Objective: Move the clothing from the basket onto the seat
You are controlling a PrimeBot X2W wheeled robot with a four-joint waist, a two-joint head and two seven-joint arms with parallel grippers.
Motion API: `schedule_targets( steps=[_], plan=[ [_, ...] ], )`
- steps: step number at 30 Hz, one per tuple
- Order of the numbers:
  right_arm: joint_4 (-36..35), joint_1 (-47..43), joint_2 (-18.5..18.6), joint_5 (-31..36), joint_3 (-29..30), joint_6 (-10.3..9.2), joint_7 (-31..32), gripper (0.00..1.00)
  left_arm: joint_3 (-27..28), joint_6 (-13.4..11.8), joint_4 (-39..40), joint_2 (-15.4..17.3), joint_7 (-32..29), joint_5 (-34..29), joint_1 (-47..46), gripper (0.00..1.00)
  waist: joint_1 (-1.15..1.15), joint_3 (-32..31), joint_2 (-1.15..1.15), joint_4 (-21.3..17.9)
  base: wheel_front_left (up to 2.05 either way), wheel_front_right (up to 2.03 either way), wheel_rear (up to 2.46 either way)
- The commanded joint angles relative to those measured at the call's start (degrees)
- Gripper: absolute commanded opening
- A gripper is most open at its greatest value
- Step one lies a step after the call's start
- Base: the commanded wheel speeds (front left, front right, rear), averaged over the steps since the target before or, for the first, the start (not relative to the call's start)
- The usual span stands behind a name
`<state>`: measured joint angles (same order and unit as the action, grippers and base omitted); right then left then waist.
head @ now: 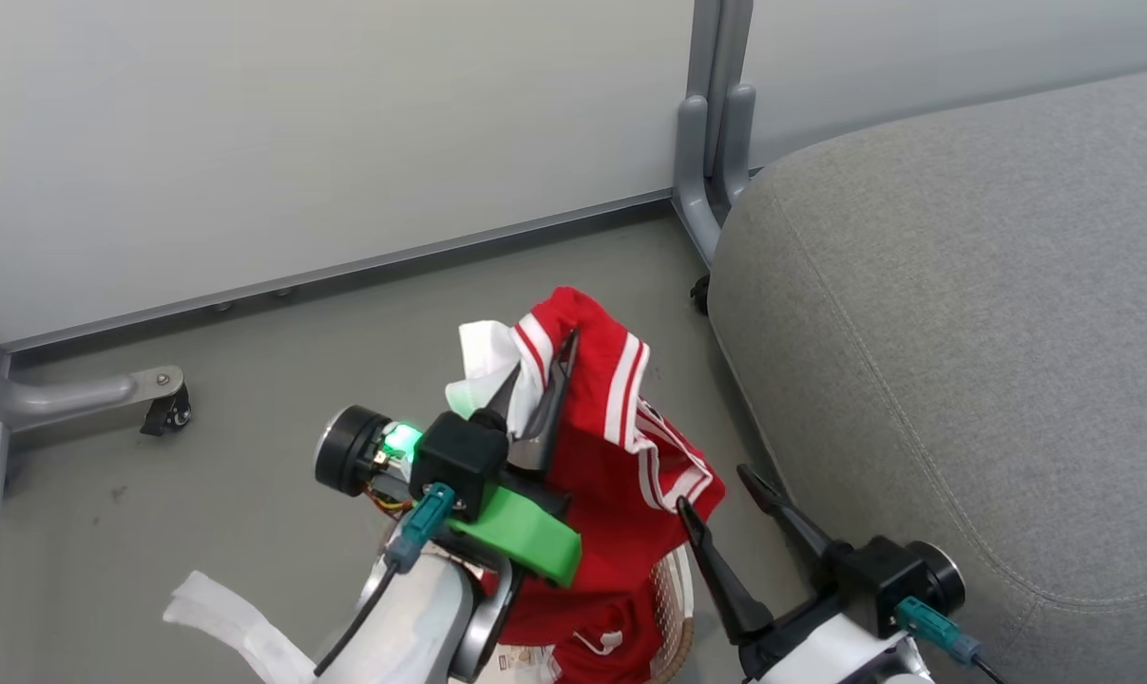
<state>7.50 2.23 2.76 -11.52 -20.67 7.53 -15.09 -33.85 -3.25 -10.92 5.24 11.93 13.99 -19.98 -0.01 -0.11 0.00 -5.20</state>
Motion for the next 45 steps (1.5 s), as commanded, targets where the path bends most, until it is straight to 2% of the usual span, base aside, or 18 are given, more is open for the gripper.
schedule_targets(
  steps=[1,8,19,20,26,36,37,38,45],
  plan=[
    [-0.17,0.85,0.21,0.39,-0.77,-0.08,-0.12,1.00,-0.64,0.32,0.75,-0.22,-0.33,0.11,-0.20,0.00,0.01,0.09,0.00,0.14,0.00,0.00,0.00],
    [1.77,2.70,0.25,0.28,-2.88,-0.08,-0.12,1.00,-4.23,1.56,3.88,-1.35,-2.07,1.18,-1.21,0.00,0.01,0.38,0.00,0.73,0.00,0.00,0.00],
    [6.67,5.81,0.20,-3.22,-2.60,-0.08,-0.12,1.00,-7.68,1.11,7.23,-1.92,-4.23,2.09,-2.93,0.00,0.01,1.12,0.00,1.44,0.00,0.00,0.00],
    [6.26,5.91,0.18,-3.67,-3.00,-0.08,-0.12,0.00,-7.72,0.98,7.07,-1.92,-4.43,2.01,-3.02,0.00,0.01,1.22,0.00,1.55,0.00,0.00,0.00],
    [6.23,5.24,0.47,-4.86,-5.39,-0.08,-0.12,0.00,-7.77,0.66,5.16,-1.28,-4.13,1.58,-3.30,0.00,0.01,1.48,0.00,2.00,0.00,0.00,0.00],
    [5.57,4.74,0.96,-5.93,-6.24,-0.08,-0.12,0.00,-7.53,-0.36,2.55,-1.19,-3.17,2.21,-2.72,0.00,0.01,1.34,0.00,2.21,0.00,0.00,0.00],
    [5.54,4.71,1.01,-6.02,-6.28,-0.08,-0.12,0.00,-7.70,-0.12,2.17,-1.20,-3.76,2.66,-2.54,0.84,0.01,1.28,0.00,2.25,0.00,0.00,0.00],
    [5.54,4.67,1.05,-6.06,-6.26,-0.08,-0.12,0.00,-7.52,-0.32,2.10,-1.24,-3.88,2.80,-2.39,1.00,0.01,1.23,0.00,2.29,0.00,0.00,0.00],
    [5.31,4.36,1.25,-6.21,-6.17,-0.08,-0.12,0.00,-7.80,-1.09,1.12,-0.74,-4.49,2.36,-2.84,1.00,0.01,0.83,0.00,2.50,0.00,0.00,0.00]
  ],
)
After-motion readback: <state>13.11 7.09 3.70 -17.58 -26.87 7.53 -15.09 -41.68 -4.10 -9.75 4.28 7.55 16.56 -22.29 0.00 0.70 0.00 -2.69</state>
